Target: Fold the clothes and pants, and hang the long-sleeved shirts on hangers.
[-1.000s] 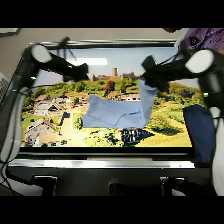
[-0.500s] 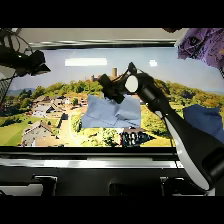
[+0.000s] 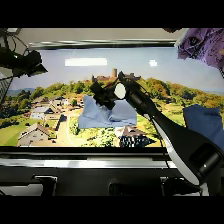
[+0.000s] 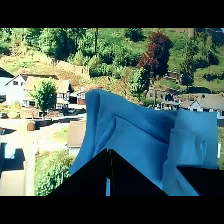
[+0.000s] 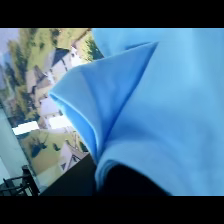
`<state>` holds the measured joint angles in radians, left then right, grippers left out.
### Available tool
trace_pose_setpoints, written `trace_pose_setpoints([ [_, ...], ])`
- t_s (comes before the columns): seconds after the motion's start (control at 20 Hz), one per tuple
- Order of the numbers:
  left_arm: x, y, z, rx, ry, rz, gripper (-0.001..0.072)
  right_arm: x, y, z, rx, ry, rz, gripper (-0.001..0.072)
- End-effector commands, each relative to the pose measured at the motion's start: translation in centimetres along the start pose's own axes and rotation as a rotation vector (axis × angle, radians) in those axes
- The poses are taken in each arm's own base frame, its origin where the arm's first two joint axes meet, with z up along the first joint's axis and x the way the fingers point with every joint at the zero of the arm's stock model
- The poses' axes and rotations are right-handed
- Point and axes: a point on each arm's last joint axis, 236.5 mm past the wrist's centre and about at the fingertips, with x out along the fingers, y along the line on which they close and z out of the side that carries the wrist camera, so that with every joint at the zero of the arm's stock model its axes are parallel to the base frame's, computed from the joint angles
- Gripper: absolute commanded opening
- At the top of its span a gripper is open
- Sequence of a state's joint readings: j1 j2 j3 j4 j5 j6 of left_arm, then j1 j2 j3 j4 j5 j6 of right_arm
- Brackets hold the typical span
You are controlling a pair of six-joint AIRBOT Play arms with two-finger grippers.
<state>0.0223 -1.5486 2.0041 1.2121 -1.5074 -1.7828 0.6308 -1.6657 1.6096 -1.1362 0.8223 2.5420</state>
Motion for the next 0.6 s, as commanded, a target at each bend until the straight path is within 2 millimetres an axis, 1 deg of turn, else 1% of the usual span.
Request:
trace_pose_setpoints([
  [0.0,0.2,0.2,-0.1,0.012,0.005,0.003,0.0018,1.6,-1.9,-1.2,-0.010,0.060,-0.058,0.0032],
  [0.1,0.5,0.3,-0.3,0.009,0.014,0.005,0.0018,2.7,-2.4,-1.4,-0.016,0.080,-0.056,0.0033],
  [0.15,0.6,0.4,-0.3,0.008,0.017,0.005,0.0018,3.3,-2.6,-1.7,-0.023,0.099,-0.057,0.0052],
  [0.2,0.6,0.4,-0.4,0.008,0.018,0.006,0.0018,3.6,-2.7,-2.1,-0.031,0.117,-0.052,0.0172],
  [0.25,0.6,0.4,-0.3,0.015,0.017,0.006,0.0018,3.8,-2.6,-2.4,-0.047,0.134,-0.042,0.0381],
  [0.3,0.6,0.4,-0.3,0.015,0.017,0.006,0.0018,3.8,-2.2,-2.6,-0.080,0.140,-0.024,0.0528],
  [0.35,0.6,0.4,-0.3,0.014,0.018,0.006,0.0018,3.6,-1.7,-2.6,-0.115,0.141,-0.002,0.0544],
  [0.4,0.6,0.4,-0.3,0.014,0.018,0.006,0.0018,3.3,-1.2,-2.6,-0.140,0.142,0.016,0.0544],
  [0.5,0.7,0.4,-0.3,0.014,0.019,0.006,0.0018,2.1,-0.4,-1.9,-0.161,0.119,0.040,0.0545],
  [0.55,0.7,0.4,-0.3,0.013,0.019,0.006,0.0018,1.2,0.2,-1.3,-0.181,0.103,0.056,0.0546],
])
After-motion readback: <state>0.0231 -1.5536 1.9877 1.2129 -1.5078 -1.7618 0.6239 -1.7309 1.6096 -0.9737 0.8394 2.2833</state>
